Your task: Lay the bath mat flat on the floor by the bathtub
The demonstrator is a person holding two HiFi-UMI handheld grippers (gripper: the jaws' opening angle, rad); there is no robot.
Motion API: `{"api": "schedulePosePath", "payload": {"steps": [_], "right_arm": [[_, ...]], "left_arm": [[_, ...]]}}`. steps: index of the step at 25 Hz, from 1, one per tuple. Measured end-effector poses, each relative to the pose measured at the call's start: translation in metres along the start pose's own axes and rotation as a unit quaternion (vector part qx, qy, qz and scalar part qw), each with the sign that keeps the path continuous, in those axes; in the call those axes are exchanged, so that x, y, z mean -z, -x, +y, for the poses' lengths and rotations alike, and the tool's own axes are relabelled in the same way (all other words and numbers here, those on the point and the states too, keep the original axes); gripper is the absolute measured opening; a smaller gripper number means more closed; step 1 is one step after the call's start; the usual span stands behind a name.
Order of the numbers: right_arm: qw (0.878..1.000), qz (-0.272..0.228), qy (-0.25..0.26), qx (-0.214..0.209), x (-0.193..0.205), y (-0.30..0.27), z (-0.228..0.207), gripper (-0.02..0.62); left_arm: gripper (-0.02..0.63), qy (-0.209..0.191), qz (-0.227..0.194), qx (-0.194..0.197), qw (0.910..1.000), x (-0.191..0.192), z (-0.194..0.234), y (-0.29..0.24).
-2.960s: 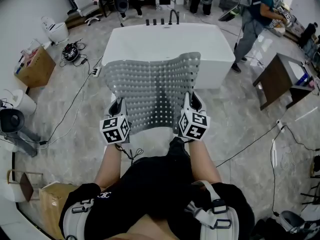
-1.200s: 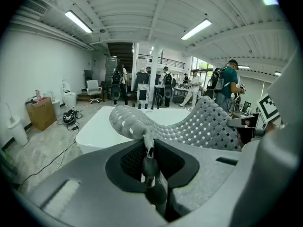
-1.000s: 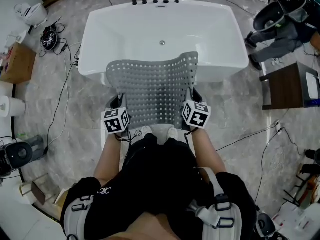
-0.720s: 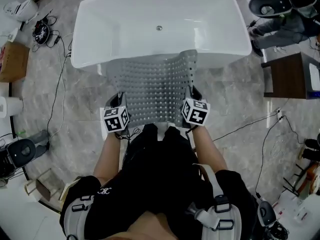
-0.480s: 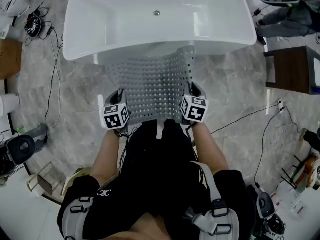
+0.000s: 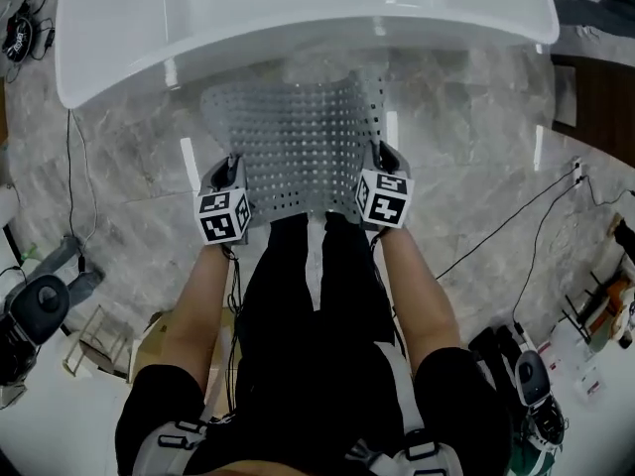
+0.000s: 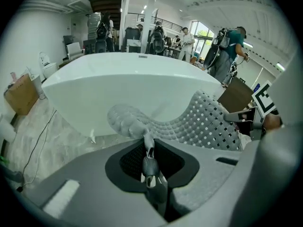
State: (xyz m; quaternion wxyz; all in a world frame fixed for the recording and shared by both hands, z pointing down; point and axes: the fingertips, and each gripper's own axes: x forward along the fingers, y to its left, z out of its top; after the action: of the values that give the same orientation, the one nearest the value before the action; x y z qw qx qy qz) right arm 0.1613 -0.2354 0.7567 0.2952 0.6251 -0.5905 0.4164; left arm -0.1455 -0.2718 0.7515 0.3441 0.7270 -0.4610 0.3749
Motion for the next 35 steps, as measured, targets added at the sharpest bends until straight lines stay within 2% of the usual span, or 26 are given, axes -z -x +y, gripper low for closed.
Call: {"api": "schedulePosePath", "payload": {"steps": [4, 8, 14, 20, 25, 29, 33, 35], "right_arm": [[1.0, 0.019, -0.002, 0.006, 0.04, -0.07, -0.012, 0.06], [0.999, 0.029, 0.019, -0.006, 0.08, -0.128, -0.013, 0.06], [0.998, 0.048, 0.038, -0.007, 0.114, -0.217, -0.031, 0.06], [0.998, 0.055, 0.016, 0.015, 0.102, -0.295, -0.062, 0.061], [0.997, 0.06, 0.033, 0.036, 0.089, -0.34, -0.086, 0.064], [0.997, 0.057, 0.046, 0.033, 0.092, -0.37, -0.093, 0.072], [0.993, 0.1, 0.057, 0.038, 0.13, -0.397, -0.097, 0.077], [0.99, 0.121, 0.06, 0.045, 0.148, -0.406, -0.095, 0.077]], "left_arm": [[0.051, 0.02, 0.017, -0.003, 0.9997, 0.037, 0.016, -0.072], [0.051, 0.047, 0.028, -0.007, 0.9985, 0.079, 0.031, -0.134], [0.051, 0.02, 0.027, -0.01, 0.9994, 0.113, 0.054, -0.214], [0.054, -0.012, 0.021, -0.034, 0.9991, 0.114, 0.087, -0.281], [0.054, -0.022, 0.035, -0.049, 0.9979, 0.113, 0.104, -0.321], [0.068, -0.044, 0.052, -0.063, 0.9957, 0.127, 0.11, -0.351], [0.08, -0.047, 0.084, -0.053, 0.9939, 0.153, 0.112, -0.373], [0.084, -0.064, 0.114, -0.047, 0.9903, 0.169, 0.113, -0.382]]}}
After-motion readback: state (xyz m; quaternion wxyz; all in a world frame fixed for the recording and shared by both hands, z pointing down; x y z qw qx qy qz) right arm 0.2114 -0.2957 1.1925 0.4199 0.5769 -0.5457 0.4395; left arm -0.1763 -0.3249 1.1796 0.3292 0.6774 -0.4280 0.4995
